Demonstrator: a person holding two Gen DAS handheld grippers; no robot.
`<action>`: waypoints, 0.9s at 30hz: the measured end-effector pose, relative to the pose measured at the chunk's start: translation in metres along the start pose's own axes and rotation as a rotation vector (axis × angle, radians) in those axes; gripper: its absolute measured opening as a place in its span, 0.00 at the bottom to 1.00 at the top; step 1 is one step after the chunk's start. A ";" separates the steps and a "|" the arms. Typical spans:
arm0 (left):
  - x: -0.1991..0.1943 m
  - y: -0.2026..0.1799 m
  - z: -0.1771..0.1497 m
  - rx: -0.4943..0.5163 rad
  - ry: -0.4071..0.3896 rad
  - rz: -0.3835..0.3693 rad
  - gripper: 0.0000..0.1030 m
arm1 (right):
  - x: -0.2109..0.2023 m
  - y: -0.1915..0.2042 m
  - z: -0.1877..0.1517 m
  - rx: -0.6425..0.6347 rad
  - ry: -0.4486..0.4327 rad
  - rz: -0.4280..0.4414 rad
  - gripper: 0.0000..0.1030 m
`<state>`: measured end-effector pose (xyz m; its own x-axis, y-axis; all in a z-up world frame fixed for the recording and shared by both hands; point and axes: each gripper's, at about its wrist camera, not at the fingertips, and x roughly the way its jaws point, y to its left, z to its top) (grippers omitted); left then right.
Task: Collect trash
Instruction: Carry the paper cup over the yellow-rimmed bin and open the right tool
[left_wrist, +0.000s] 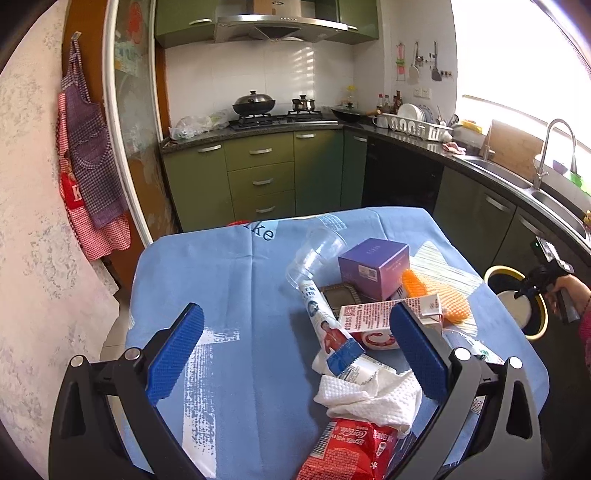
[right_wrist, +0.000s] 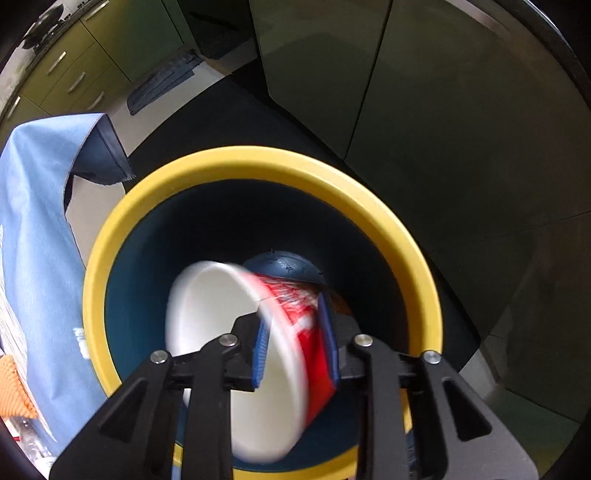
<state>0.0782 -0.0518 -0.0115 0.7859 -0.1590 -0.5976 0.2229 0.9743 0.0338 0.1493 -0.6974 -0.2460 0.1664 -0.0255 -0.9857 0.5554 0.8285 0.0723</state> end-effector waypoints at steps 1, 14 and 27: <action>0.003 -0.003 0.000 0.012 0.011 -0.009 0.97 | -0.005 0.001 -0.001 -0.008 -0.013 0.001 0.24; 0.024 -0.019 -0.046 0.183 0.354 -0.163 0.96 | -0.075 0.020 -0.027 -0.096 -0.116 0.071 0.25; 0.082 -0.050 -0.106 0.296 0.681 -0.225 0.85 | -0.113 0.068 -0.050 -0.237 -0.147 0.127 0.30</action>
<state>0.0705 -0.0965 -0.1473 0.1973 -0.1211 -0.9728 0.5551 0.8317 0.0091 0.1274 -0.6106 -0.1376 0.3480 0.0199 -0.9373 0.3197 0.9373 0.1386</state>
